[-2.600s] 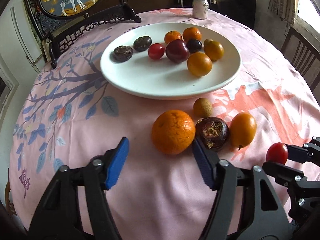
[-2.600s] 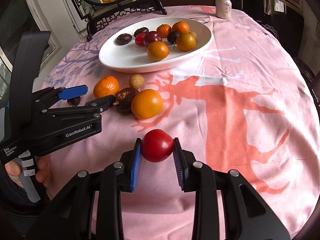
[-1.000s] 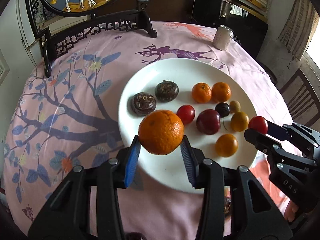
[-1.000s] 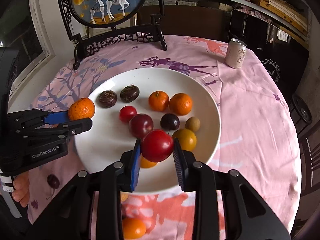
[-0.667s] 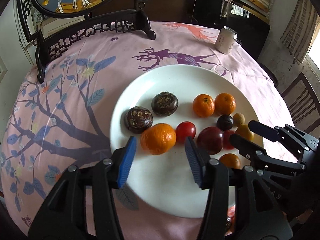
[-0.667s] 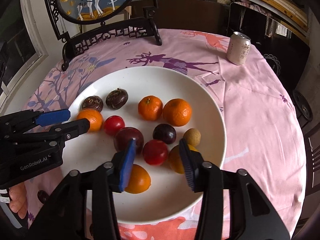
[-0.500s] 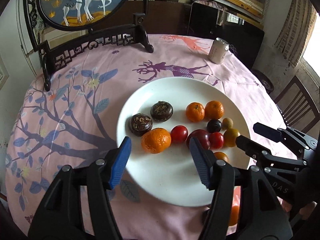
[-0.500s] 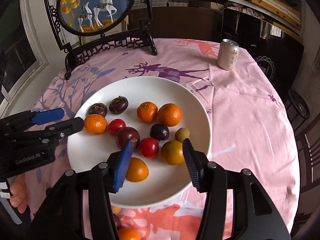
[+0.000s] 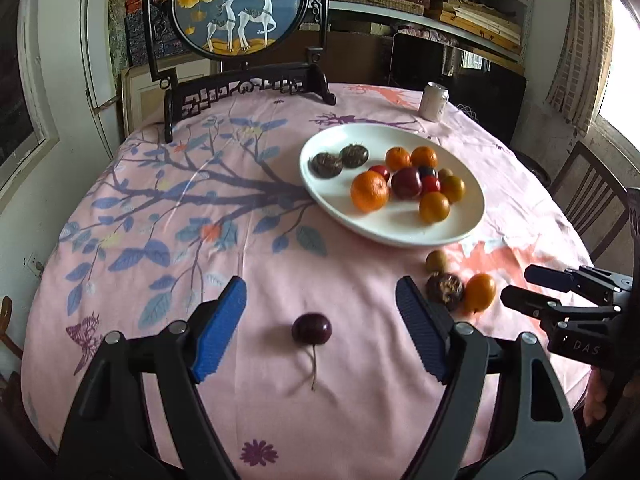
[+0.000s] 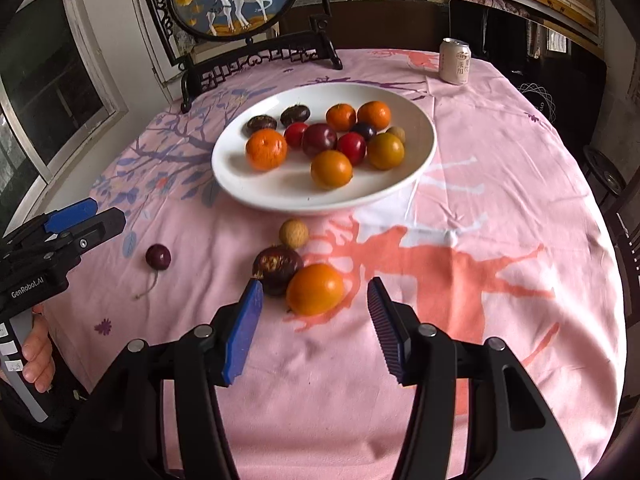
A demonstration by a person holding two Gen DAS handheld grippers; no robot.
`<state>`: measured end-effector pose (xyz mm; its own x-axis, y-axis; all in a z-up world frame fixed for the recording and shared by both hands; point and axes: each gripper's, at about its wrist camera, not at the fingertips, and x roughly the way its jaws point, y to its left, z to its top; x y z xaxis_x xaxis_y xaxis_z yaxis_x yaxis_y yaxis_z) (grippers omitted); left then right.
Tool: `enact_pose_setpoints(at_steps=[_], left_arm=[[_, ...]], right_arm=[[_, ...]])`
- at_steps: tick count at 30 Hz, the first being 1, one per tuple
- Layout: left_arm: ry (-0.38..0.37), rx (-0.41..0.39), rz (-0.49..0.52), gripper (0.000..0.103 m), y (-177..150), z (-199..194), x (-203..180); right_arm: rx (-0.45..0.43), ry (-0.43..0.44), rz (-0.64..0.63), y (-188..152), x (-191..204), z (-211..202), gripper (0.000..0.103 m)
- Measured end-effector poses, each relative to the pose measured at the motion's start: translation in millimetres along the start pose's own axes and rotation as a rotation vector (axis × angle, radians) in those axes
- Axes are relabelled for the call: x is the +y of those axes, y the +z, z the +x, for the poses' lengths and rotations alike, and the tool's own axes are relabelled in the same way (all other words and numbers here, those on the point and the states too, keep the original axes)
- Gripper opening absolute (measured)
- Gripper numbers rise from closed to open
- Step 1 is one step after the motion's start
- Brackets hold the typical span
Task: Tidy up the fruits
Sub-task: 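Grasp a yellow orange with the right tool while the left tool grasps the dark red cherry, then lower both fruits onto the plate and open both tools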
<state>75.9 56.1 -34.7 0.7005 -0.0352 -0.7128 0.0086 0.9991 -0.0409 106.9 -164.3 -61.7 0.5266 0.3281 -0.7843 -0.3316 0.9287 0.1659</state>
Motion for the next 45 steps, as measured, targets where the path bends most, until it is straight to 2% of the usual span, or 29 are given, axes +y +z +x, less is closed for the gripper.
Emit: enact_pose_setpoints(at_steps=[4, 11, 12, 14, 15, 23, 25, 27, 28, 32, 34, 45], left_arm=[[-0.002, 0.045, -0.024, 0.079, -17.1, 4.2, 10.9], [0.0, 0.069, -0.038, 0.079, -27.3, 5.0, 18.9], [-0.007, 0.075, -0.041, 0.079, -27.7, 5.5, 18.6], [-0.016, 0.088, -0.046, 0.079, -28.9, 8.0, 17.7], [-0.015, 0.093, -0.047, 0.079, -29.4, 9.5, 16.6], [-0.014, 0.164, -0.062, 0.078, -30.9, 39.4, 7.8], [-0.007, 0.172, -0.065, 0.073, -29.8, 49.0, 7.0], [-0.003, 0.195, -0.071, 0.053, -29.2, 59.4, 7.3], [-0.009, 0.209, -0.079, 0.048, -29.5, 64.9, 8.0], [0.019, 0.185, -0.069, 0.031, -28.0, 66.2, 5.0], [-0.013, 0.178, -0.082, 0.031, -27.9, 61.6, 6.0], [-0.069, 0.116, -0.058, 0.031, -23.5, 26.1, -4.8]], right_arm=[[0.025, 0.001, -0.002, -5.4, 2.1, 10.4, 0.055], [0.046, -0.022, -0.01, -2.1, -4.1, 35.7, 0.054], [0.051, -0.016, -0.013, -1.8, -4.1, 39.5, 0.052], [0.065, 0.012, -0.008, -1.1, -6.6, 47.8, 0.04], [0.063, 0.024, -0.002, -1.3, -7.8, 49.3, 0.04], [0.018, -0.014, 0.016, -9.2, -15.3, 14.8, 0.04], [0.022, -0.014, 0.037, -12.6, -21.7, 9.9, 0.04], [0.023, -0.007, 0.054, -15.5, -26.6, 6.2, 0.04], [0.022, -0.004, 0.059, -16.6, -27.6, 4.7, 0.04], [0.018, 0.004, 0.065, -19.1, -26.0, 2.6, 0.04], [0.019, 0.006, 0.06, -19.4, -23.4, 2.4, 0.04], [0.019, 0.02, 0.048, -18.3, -13.7, 1.5, 0.04]])
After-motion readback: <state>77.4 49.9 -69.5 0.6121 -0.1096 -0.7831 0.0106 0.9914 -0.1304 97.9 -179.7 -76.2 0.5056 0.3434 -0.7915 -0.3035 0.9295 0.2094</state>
